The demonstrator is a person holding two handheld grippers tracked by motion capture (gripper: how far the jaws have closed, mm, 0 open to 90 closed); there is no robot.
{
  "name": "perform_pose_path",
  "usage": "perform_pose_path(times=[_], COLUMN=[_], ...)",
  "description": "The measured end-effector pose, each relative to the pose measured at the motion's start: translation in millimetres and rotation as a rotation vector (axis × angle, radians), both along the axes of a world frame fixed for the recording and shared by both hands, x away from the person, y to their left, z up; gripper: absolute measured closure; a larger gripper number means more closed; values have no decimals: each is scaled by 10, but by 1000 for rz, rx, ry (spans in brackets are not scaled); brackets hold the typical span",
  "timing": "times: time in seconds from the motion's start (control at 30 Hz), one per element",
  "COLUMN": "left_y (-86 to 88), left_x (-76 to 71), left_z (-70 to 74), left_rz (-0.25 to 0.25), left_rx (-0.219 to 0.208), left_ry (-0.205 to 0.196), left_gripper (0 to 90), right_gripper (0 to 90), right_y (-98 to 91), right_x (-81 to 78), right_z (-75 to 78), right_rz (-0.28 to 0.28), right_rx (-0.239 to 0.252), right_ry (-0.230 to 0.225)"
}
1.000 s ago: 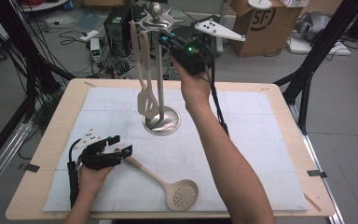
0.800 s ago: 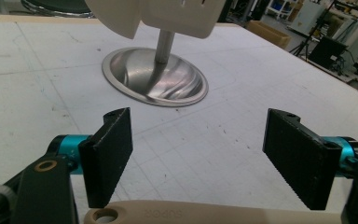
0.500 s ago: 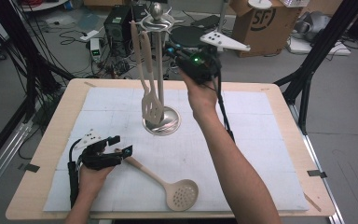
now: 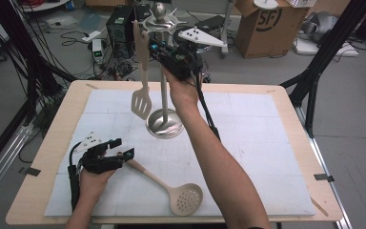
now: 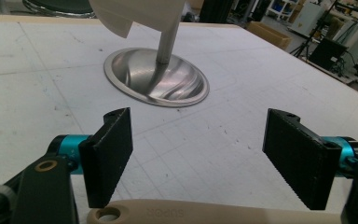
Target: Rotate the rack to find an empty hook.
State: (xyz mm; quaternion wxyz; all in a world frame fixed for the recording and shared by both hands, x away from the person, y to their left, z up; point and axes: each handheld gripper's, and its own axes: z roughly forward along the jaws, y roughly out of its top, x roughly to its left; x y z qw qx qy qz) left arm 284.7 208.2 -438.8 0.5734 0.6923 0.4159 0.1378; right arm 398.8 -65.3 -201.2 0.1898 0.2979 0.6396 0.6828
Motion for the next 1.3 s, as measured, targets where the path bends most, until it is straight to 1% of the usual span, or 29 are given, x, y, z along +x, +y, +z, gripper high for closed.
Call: perform_pose_path(times=[0.17,0.33,0.5,0.6,0.77,0.83,0.93,1.0,1.07,1.13,1.17,1.27,1.3], left_y=[-6,-5,-4,3,-1,-3,-3,6,21,33,37,34,35], left_x=[0,-1,-3,-4,-2,-8,-8,-8,-7,-5,-5,-4,-1], left_z=[0,0,3,4,0,3,2,2,0,-3,-3,-7,-9], left_rz=[0,-1,-1,-1,0,-1,-1,3,11,15,13,14,14], left_rx=[0,1,1,0,0,0,1,-4,-6,-5,-4,-5,-5], left_ry=[2,2,2,1,2,0,1,2,3,2,3,6,7], left_gripper=[248,248,248,248,248,248,248,248,248,248,248,248,248], right_gripper=[900,900,900,900,900,900,900,900,898,893,865,691,647], right_y=[72,114,173,195,109,72,-10,-69,-110,-140,-156,-187,-196], right_x=[-4,8,24,11,-1,-35,-88,-141,-188,-235,-255,-311,-323], right_z=[53,69,93,97,90,67,-12,-68,-114,-164,-190,-266,-291], right_rz=[8,3,-9,-23,-19,-20,-11,-7,-8,0,10,38,57], right_rx=[1,5,5,-7,-5,-18,-30,-39,-68,-82,-85,-88,-84], right_ry=[-3,-2,7,-5,0,-3,10,0,-7,-9,-8,20,31])
